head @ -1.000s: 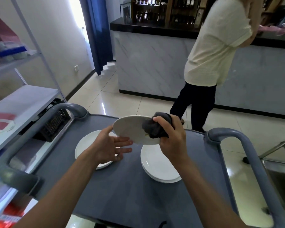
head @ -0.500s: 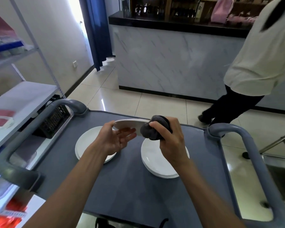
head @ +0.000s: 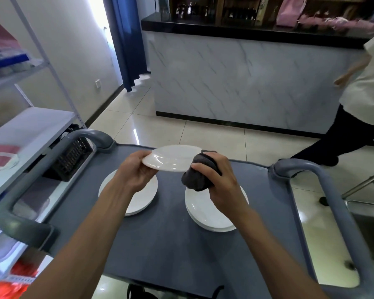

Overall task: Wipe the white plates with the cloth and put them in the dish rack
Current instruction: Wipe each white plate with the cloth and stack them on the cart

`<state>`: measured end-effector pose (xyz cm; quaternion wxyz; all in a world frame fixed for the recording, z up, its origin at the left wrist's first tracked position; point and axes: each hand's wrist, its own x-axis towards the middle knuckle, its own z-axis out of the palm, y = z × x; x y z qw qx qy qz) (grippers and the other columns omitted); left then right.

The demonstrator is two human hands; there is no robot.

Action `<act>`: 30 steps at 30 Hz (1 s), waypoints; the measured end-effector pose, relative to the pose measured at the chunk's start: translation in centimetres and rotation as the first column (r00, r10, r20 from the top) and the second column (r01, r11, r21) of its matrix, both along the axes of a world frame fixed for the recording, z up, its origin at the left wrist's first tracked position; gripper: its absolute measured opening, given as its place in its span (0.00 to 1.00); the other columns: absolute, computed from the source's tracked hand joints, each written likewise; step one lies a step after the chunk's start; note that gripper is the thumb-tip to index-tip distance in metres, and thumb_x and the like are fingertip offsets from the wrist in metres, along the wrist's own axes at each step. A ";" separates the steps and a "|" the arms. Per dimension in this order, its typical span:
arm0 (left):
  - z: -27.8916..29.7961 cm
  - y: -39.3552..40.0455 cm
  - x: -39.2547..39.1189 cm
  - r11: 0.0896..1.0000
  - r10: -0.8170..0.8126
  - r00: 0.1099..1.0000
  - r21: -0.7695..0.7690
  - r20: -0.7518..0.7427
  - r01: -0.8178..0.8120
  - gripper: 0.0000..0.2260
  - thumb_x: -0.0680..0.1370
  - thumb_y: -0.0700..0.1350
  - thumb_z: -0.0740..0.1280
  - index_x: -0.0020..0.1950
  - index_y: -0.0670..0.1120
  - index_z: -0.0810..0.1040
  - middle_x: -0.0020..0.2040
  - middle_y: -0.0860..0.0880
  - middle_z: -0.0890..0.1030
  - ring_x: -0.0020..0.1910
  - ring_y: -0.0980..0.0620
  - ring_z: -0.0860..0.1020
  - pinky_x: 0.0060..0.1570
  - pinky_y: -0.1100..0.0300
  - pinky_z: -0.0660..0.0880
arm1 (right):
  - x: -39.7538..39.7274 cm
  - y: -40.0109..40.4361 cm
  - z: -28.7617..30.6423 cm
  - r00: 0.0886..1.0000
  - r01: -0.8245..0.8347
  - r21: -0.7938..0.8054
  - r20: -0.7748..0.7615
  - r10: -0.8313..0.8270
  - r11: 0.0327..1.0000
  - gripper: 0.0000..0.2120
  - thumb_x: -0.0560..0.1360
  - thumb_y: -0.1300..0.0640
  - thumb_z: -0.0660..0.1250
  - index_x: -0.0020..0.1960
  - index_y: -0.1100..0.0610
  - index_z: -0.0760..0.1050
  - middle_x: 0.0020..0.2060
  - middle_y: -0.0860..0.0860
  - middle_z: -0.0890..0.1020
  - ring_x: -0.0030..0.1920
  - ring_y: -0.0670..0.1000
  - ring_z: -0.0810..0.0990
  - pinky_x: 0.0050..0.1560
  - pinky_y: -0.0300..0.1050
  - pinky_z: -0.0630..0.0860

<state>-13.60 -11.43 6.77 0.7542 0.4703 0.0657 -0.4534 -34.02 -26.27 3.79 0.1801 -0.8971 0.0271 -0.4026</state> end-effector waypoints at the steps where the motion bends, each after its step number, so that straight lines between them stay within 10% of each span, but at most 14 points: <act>1: 0.0 0.2 0.4 1.000 -0.009 1.000 -0.005 0.024 0.009 0.10 0.82 0.38 0.61 0.56 0.34 0.78 0.42 0.42 0.84 0.38 0.49 0.85 0.36 0.58 0.82 | 0.0 -0.1 -0.1 0.999 -0.012 0.017 -0.039 0.012 1.000 0.27 0.73 0.76 0.66 0.67 0.54 0.74 0.66 0.58 0.72 0.68 0.62 0.71 0.68 0.57 0.71; 12: 0.0 0.5 0.8 1.000 -0.015 0.954 -0.016 0.300 0.021 0.12 0.84 0.42 0.59 0.63 0.41 0.77 0.53 0.44 0.85 0.50 0.45 0.82 0.47 0.45 0.82 | 0.5 0.6 -0.4 0.956 -0.033 0.265 -0.272 0.107 0.964 0.40 0.71 0.79 0.59 0.77 0.51 0.66 0.76 0.50 0.64 0.77 0.51 0.61 0.76 0.40 0.60; 23: 0.1 -0.9 -1.3 0.994 -0.005 0.919 -0.100 0.393 0.049 0.11 0.83 0.44 0.62 0.63 0.45 0.78 0.56 0.46 0.84 0.50 0.46 0.83 0.42 0.47 0.83 | 2.6 2.9 -1.7 0.982 0.170 0.543 -0.024 -0.187 0.822 0.27 0.74 0.74 0.58 0.69 0.56 0.75 0.68 0.47 0.74 0.71 0.48 0.71 0.71 0.36 0.65; 30: 0.0 -1.4 -1.8 0.987 0.053 0.945 -0.161 0.322 0.000 0.12 0.84 0.45 0.61 0.64 0.46 0.78 0.60 0.46 0.84 0.54 0.46 0.83 0.44 0.47 0.83 | 3.5 2.2 -1.5 0.961 0.266 0.403 -0.032 -0.276 0.876 0.25 0.77 0.68 0.56 0.72 0.55 0.72 0.73 0.52 0.72 0.75 0.53 0.67 0.77 0.60 0.59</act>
